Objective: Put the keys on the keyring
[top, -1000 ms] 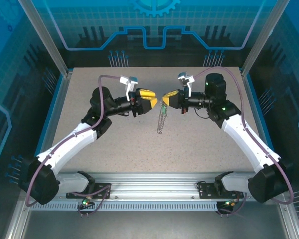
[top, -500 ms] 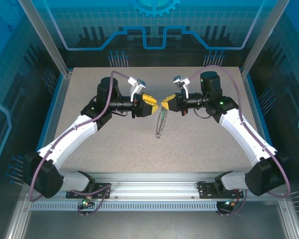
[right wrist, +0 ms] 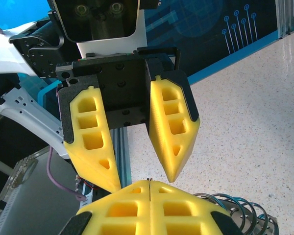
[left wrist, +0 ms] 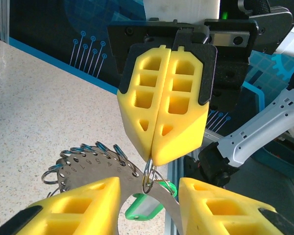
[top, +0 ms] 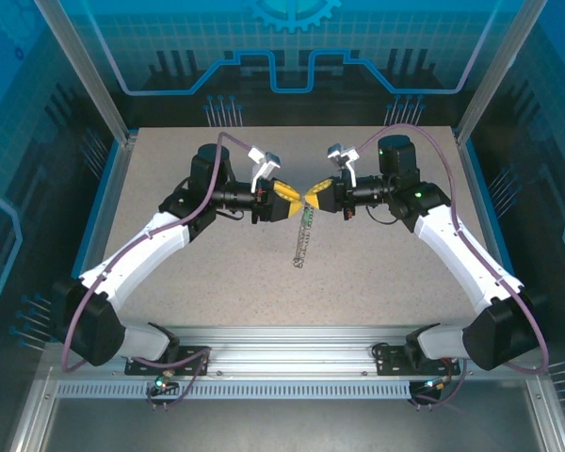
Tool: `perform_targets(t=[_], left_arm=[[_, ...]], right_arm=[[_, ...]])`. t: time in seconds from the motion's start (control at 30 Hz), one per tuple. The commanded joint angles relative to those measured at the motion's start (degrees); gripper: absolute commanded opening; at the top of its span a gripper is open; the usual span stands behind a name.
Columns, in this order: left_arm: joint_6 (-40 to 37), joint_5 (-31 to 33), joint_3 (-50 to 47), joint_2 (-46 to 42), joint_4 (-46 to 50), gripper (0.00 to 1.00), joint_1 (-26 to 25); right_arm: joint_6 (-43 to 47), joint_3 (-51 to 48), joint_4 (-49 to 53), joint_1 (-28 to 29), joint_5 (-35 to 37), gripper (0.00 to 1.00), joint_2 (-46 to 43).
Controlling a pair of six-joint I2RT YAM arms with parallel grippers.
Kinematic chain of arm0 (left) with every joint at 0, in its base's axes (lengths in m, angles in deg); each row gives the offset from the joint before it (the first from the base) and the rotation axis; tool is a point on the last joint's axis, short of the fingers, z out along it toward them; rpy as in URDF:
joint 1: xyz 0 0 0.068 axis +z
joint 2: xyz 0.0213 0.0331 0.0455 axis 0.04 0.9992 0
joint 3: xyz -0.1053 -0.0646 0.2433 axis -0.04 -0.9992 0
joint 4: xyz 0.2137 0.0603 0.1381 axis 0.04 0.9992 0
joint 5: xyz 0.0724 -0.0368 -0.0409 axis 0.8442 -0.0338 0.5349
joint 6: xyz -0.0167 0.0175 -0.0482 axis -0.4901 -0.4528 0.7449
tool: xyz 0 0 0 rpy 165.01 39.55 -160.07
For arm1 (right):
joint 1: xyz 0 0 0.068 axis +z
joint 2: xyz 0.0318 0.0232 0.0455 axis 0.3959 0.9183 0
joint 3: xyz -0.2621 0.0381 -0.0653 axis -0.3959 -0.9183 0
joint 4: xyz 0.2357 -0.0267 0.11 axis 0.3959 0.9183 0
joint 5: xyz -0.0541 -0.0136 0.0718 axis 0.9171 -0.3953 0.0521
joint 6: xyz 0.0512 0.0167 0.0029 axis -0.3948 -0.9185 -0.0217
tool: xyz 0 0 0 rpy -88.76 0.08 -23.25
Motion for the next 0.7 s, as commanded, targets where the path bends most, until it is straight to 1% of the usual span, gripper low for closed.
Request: perform_targets(t=[0.0,0.13,0.4,0.53,0.67], left_arm=[[1.3,-2.3,2.0,0.7,-1.9,0.36,0.4],[2.0,-2.6,2.0,1.1,-3.1,0.34,0.4],[3.2,-3.3,2.0,2.0,-4.9,0.25,0.4],[3.4,-3.9,1.8,2.3,-5.3,0.14,0.4],[3.6,-5.1,1.6,2.3,-5.6,0.06,0.3]], right_arm=[[0.6,1.1,-0.4,0.5,-1.9,0.00,0.5],[0.3,1.1,-0.7,0.8,-2.0,0.00,0.7],[0.2,1.2,-0.9,1.4,-1.8,0.00,0.9],[0.1,1.3,-1.1,1.5,-1.7,0.00,1.1],[-0.1,1.3,-1.4,1.6,-1.4,0.00,1.3]])
